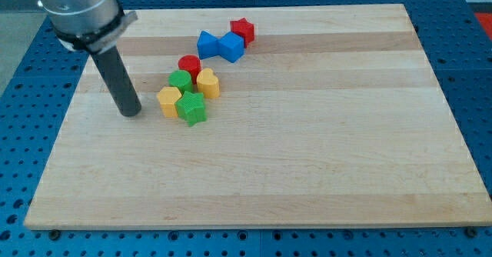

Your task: Move the hand horizontal to the hexagon

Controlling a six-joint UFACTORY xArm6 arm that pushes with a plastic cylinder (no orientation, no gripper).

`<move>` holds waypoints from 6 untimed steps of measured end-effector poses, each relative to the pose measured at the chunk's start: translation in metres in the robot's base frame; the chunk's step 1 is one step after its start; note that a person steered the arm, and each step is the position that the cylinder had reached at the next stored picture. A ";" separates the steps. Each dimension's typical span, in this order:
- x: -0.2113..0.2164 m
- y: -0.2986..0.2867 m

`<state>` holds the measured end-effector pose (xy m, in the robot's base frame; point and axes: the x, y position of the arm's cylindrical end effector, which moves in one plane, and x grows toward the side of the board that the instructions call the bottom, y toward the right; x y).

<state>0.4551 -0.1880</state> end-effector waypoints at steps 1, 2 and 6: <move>0.013 0.032; 0.013 0.042; -0.012 -0.027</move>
